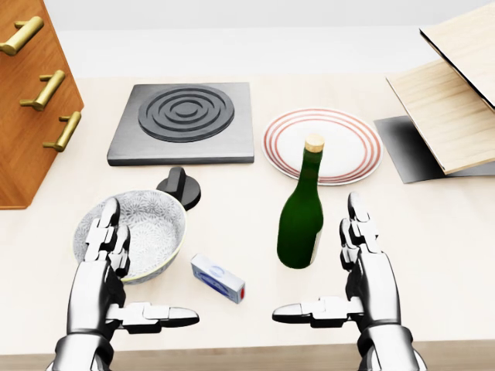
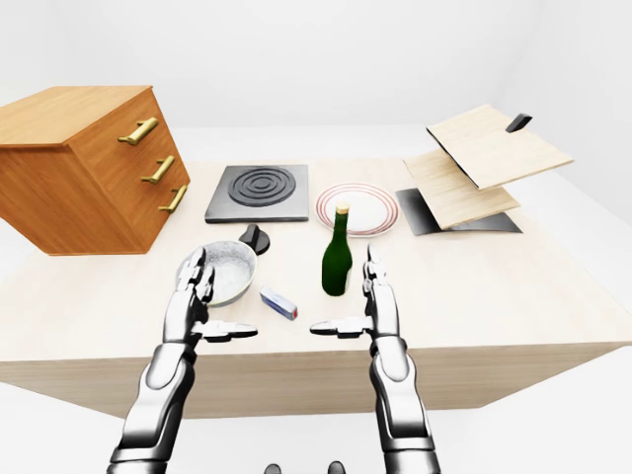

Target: Put the bowl on the top of the cabinet.

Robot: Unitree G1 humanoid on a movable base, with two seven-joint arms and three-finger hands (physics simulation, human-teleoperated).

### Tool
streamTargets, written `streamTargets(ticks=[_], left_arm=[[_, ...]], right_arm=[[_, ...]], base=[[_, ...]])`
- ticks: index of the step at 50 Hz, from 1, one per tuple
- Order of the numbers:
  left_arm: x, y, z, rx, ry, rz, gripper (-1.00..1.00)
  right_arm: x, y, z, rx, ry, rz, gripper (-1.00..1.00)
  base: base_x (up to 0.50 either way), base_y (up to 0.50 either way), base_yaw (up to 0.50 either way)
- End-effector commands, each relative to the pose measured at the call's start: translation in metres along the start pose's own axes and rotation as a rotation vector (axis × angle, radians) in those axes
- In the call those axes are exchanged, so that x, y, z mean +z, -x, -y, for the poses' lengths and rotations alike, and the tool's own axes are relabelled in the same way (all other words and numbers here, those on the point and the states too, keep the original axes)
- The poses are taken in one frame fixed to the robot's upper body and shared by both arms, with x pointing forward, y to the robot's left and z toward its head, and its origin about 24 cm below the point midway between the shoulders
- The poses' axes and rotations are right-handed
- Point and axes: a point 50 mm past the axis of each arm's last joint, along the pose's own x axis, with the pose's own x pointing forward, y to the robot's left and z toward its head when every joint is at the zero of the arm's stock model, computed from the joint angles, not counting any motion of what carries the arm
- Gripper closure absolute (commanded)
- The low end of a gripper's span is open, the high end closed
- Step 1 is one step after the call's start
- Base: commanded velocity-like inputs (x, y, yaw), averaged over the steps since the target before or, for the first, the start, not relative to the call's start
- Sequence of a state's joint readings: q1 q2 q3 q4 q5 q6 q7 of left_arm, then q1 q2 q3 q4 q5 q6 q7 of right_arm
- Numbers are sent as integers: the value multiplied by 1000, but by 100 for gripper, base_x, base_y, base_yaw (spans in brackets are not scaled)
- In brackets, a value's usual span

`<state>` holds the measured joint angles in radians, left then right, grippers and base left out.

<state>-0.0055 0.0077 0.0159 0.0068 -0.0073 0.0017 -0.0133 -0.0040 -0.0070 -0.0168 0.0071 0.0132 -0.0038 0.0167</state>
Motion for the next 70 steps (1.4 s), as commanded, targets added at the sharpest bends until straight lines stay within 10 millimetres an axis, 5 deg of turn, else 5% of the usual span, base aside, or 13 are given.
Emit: streamTargets(ticks=[1, 11, 23, 25, 26, 29, 38, 45, 70], left_arm=[[-1, -2, -7, 5, 1, -8, -100], [0, -1, -7, 6, 0, 4, -100], [54, 33, -12, 34, 54, 291, -100], [57, 36, -13, 37, 59, 304, -100], [58, 37, -14, 40, 59, 308, -100], [63, 42, -15, 53, 54, 328, -100], [66, 47, -14, 52, 46, 338, -100], [64, 46, -13, 46, 43, 331, -100], [62, 43, -13, 45, 40, 323, -100]], right_arm=[[1, 0, 7, -1, -13, 4, -100], [3, 1, 7, -4, -2, 39, -100], [52, 33, 3, 2, 27, 272, -100], [37, 33, 3, 2, 23, 207, -100], [54, 36, 2, 7, 31, 282, -100], [62, 40, 3, 2, 40, 315, -100], [45, 40, 1, 10, 60, 239, -100], [65, 44, 0, 18, 66, 326, -100], [63, 42, 0, 20, 65, 319, -100]], base=[[0, 0, 0], [0, 0, 0], [0, 0, 0], [0, 0, 0], [0, 0, 0], [0, 0, 0], [0, 0, 0], [0, 44, 0], [0, 50, 0]])
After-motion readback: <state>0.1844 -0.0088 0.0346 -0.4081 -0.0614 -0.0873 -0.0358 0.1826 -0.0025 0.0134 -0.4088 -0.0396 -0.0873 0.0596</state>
